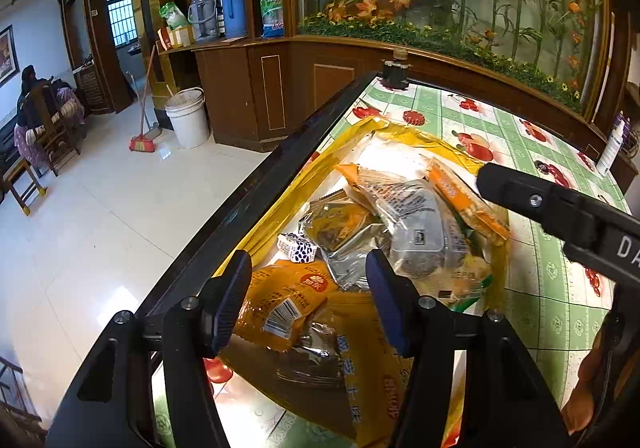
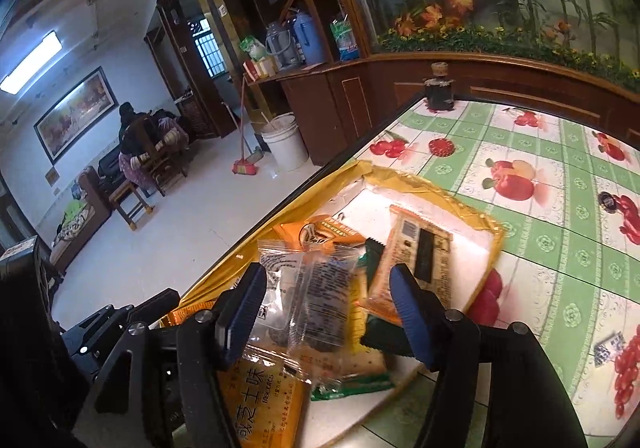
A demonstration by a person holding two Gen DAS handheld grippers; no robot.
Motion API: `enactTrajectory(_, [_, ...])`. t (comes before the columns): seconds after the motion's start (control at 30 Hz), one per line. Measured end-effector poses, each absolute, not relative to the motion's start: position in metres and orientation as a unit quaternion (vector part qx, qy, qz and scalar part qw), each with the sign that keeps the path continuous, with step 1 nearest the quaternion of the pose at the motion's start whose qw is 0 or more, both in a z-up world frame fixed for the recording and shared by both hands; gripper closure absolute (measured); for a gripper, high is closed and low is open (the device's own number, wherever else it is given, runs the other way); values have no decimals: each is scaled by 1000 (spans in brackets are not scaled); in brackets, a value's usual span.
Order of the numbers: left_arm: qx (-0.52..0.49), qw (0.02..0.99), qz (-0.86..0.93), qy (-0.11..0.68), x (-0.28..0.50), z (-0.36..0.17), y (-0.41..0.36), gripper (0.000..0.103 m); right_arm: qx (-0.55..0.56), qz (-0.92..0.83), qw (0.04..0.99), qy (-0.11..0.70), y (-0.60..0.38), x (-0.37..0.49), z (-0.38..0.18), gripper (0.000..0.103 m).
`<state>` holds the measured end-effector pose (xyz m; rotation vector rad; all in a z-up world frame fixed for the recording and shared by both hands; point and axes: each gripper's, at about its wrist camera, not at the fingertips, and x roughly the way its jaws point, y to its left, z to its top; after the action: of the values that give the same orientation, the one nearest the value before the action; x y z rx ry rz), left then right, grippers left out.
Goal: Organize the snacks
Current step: 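Open the left tool to drop the candy while the right tool releases the clear bag into the tray, then grip another white-blue candy with the left tool while the right tool grips the white printed candy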
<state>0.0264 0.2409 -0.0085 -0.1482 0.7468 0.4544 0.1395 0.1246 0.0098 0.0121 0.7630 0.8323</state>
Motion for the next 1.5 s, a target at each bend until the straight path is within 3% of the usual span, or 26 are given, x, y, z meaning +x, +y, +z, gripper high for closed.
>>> enactTrajectory(0.8, [-37, 924, 177, 336, 20, 23, 170, 36, 70, 246, 897, 361, -89, 127, -1, 31])
enactTrajectory(0.9, [-39, 924, 161, 344, 26, 21, 158, 30, 77, 227, 900, 364, -114, 125, -7, 31])
enactTrajectory(1.5, [-9, 906, 10, 422, 121, -23, 45, 30, 90, 165, 904, 383, -187, 156, -38, 30])
